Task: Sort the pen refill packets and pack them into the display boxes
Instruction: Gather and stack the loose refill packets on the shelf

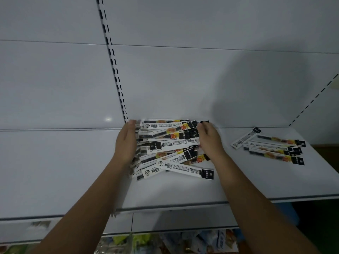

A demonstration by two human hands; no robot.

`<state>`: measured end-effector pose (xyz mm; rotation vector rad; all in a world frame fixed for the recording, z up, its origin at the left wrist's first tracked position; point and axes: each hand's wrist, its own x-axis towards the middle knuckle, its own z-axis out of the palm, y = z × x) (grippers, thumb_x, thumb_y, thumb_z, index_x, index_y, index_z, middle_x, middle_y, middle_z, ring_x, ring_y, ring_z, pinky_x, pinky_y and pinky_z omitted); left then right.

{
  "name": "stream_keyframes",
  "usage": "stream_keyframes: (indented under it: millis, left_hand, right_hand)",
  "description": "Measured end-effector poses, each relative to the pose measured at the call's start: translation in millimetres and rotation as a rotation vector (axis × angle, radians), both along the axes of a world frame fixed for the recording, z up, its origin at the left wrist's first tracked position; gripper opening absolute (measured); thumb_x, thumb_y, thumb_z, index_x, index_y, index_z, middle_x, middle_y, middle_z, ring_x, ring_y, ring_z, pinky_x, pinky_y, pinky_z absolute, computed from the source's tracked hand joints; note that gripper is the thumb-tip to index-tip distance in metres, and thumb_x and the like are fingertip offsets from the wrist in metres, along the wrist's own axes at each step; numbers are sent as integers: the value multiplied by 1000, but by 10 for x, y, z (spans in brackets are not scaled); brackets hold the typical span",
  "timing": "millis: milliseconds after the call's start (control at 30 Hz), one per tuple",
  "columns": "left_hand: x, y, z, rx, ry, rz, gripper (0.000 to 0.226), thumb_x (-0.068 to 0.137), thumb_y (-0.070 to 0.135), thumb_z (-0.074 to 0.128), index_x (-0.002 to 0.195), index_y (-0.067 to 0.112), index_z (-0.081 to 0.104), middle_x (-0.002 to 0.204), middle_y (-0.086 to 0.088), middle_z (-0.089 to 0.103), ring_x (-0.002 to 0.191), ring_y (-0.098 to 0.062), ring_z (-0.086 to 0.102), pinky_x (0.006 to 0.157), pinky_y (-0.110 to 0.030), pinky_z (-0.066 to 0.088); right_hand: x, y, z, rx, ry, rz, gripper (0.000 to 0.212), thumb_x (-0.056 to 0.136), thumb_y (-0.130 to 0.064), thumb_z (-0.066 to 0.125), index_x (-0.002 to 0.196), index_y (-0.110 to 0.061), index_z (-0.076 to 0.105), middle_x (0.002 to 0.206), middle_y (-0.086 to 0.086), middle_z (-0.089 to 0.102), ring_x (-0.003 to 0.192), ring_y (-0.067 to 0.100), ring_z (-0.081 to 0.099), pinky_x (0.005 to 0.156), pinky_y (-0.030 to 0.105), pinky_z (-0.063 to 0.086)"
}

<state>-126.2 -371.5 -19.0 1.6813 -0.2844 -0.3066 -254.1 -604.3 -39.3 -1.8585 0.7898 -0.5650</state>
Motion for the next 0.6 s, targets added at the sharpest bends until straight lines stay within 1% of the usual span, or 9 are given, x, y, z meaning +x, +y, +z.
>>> stream_keyframes:
  millis: [67, 133, 200, 267, 333, 400, 433, 533, 600]
  left_hand:
    - [-45, -92, 34, 13, -30, -7, 44, 100, 69, 30, 107, 49, 69, 118, 12, 71, 117, -11, 65, 108, -43, 49]
    - [-8, -126, -8, 23, -91, 12, 48, 99, 68, 28, 112, 44, 68, 123, 7, 69, 119, -14, 64, 109, -48, 48]
    - [-19, -96, 28, -29, -49, 21, 45, 101, 64, 33, 113, 41, 69, 123, 7, 69, 115, -12, 66, 102, -44, 53]
    - [3, -26, 33, -27, -27, 11, 37, 107, 54, 39, 116, 35, 69, 123, 8, 69, 110, -7, 67, 88, -28, 53]
    - [114, 92, 13, 136, -144, -74, 32, 109, 44, 45, 126, 26, 65, 128, 3, 67, 115, -12, 64, 88, -26, 49]
    - [230, 260, -40, 309, -288, -155, 37, 106, 41, 55, 138, 23, 60, 136, -1, 61, 119, -17, 61, 95, -31, 48]
    - [262, 339, -49, 373, -331, -179, 40, 102, 41, 61, 139, 24, 59, 136, -1, 60, 114, -15, 61, 92, -29, 47]
    - [240, 453, -56, 544, -364, -300, 50, 87, 51, 76, 131, 31, 61, 117, 9, 64, 90, -6, 63, 75, -25, 48]
    - [196, 449, -38, 578, -360, -337, 50, 80, 57, 81, 121, 36, 60, 105, 14, 65, 84, -4, 64, 70, -22, 48]
  right_hand:
    - [65, 124, 7, 62, -60, -27, 37, 107, -47, 43, 119, -20, 64, 109, -2, 72, 104, 16, 68, 89, 36, 54]
    - [73, 183, -5, 145, -134, -56, 36, 108, -45, 44, 123, -21, 65, 115, -2, 72, 109, 14, 68, 96, 35, 53]
    - [11, 175, 46, 137, -165, -77, 37, 108, -43, 45, 130, -20, 62, 120, -5, 69, 115, 12, 63, 101, 33, 50]
    - [-84, 88, 102, 30, -140, -91, 30, 110, -36, 46, 128, -19, 62, 115, -8, 66, 113, 12, 61, 96, 27, 48]
    - [-174, -26, 128, -48, -59, -53, 30, 109, -30, 48, 130, -14, 64, 115, 0, 68, 113, 17, 62, 91, 27, 47]
    - [-253, -83, 127, -121, 37, 45, 31, 106, -27, 55, 133, -15, 65, 124, -2, 66, 119, 14, 59, 99, 29, 45]
    - [-289, -76, 119, -157, 69, 91, 31, 105, -27, 58, 133, -16, 65, 128, -4, 64, 120, 10, 56, 100, 26, 42]
    - [-371, 36, 82, -267, 104, 150, 30, 99, -29, 67, 128, -21, 68, 130, -8, 60, 118, 4, 51, 94, 13, 37]
    - [-426, 164, 104, -382, 66, 188, 24, 92, -36, 74, 115, -29, 71, 123, -10, 61, 117, 5, 51, 95, 17, 41]
